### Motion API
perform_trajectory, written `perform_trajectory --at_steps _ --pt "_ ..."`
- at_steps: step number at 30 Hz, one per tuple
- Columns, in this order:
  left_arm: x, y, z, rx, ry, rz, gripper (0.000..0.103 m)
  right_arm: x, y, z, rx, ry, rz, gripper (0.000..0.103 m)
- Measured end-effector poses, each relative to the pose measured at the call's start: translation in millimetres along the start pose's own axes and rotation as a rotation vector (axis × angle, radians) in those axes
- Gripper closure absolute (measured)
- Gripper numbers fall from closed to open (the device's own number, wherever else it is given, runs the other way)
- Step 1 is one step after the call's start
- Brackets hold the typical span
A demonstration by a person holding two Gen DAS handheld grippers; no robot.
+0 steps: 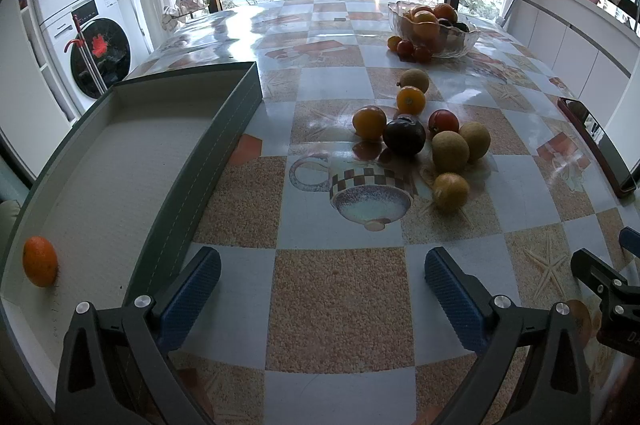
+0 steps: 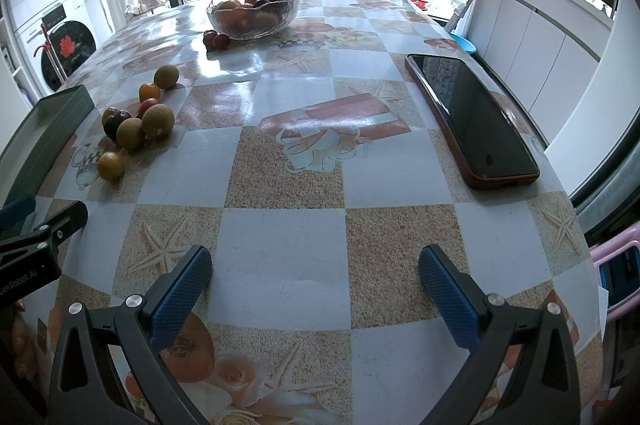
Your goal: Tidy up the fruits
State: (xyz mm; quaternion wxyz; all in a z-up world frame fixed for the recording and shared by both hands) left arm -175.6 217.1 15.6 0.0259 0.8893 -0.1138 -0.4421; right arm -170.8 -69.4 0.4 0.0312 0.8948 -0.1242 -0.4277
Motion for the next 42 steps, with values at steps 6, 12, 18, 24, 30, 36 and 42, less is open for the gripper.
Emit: perform_trajectory --at_steps 6,12,18,24,30,36,42 --pt "0 0 0 0.0 0.0 0.0 0.001 0 0 0 0.0 0.0 0.0 0.0" --pt "0 0 0 -0.001 0.0 0.0 0.001 0 0 0 0.0 0.0 0.0 0.0" --pt "0 0 0 -0.001 0.0 0.0 0.001 0 -1 0 0.0 0.0 0.001 0.0" --pt "0 0 0 -0.002 0.0 0.0 0.001 0 -1 0 0.0 0.001 0.0 0.0" --pt "0 0 1 -0.002 0.0 0.0 0.001 0 0 1 0.0 0.001 0.0 0.0" --pt "0 1 -1 -0.006 -0.005 -0.008 0.001 0 0 1 0.0 0.001 0.0 0.0" --pt "-8 20 -8 0.003 -0.004 0.042 0.001 0 0 1 0.001 0.001 0.001 0.0"
Point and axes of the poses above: each gripper's, at about its wrist camera, not at the fingertips, and x roughly the way its jaws point, y to its right, z to its underside, the point moved 1 cm from there along x, roughly the way its jaws point, and after that the axes turned 13 degrees about z, right-handed, at the moved point
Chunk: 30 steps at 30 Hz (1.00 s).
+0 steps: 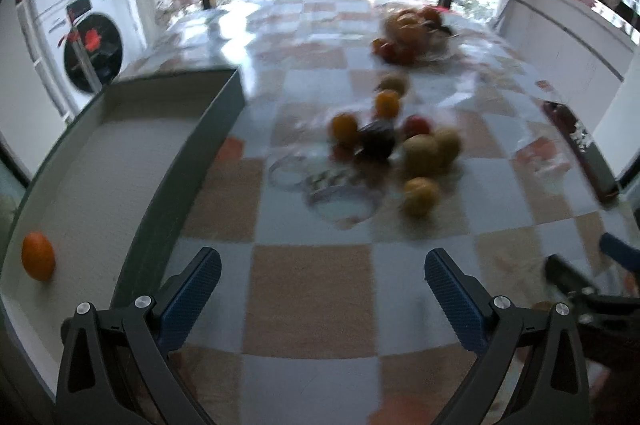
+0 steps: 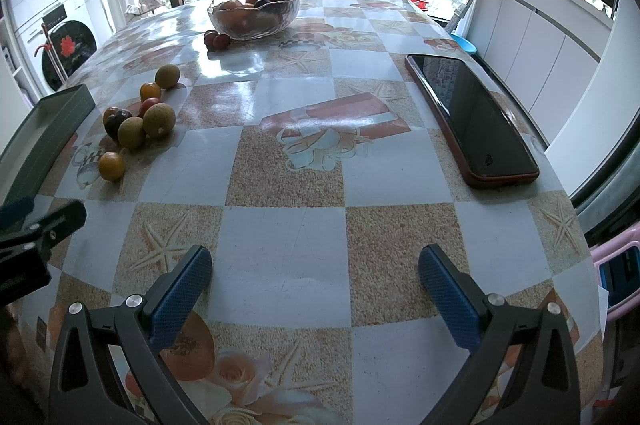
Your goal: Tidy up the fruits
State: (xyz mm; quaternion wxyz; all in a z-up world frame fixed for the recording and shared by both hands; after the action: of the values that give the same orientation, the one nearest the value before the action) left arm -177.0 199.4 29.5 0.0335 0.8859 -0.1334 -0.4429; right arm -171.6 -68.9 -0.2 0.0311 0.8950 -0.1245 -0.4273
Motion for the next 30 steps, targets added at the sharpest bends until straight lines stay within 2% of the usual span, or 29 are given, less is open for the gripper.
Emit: perform_trajectory --at_steps 2,5,7,8,11,12,15,23,30 --pt "2 14 -8 0.051 0.004 -0.004 0.001 0 0 0 0.0 0.0 0.0 0.0" --pt "16 26 -18 0.094 -0.034 -0.024 0.001 0 0 0 0.0 0.0 0.0 0.0" --pt "25 27 -22 0.081 -0.044 -0.017 0.016 0 0 0 0.0 0.0 0.0 0.0" --pt "31 26 -23 0.066 -0.068 -0.005 0.029 0 0 0 0.0 0.0 0.0 0.0" --pt "32 21 -29 -0.002 -0.069 0.043 0.042 0 0 0 0.0 0.0 0.0 0.0" --pt "31 21 -30 0.004 -0.068 0.044 0.054 0 0 0 -0.001 0.0 0.0 0.0" --pt "28 27 -28 0.04 -0.067 0.094 0.078 0 0 0 -0.001 0.0 0.0 0.0" --pt "8 19 -2 0.077 -0.039 0.096 0.079 2 -4 -7 -0.043 -0.042 -0.02 0.0" --pt "-5 -5 11 0.031 -0.028 0.101 0.079 15 -49 -40 -0.165 -0.026 -0.105 0.0"
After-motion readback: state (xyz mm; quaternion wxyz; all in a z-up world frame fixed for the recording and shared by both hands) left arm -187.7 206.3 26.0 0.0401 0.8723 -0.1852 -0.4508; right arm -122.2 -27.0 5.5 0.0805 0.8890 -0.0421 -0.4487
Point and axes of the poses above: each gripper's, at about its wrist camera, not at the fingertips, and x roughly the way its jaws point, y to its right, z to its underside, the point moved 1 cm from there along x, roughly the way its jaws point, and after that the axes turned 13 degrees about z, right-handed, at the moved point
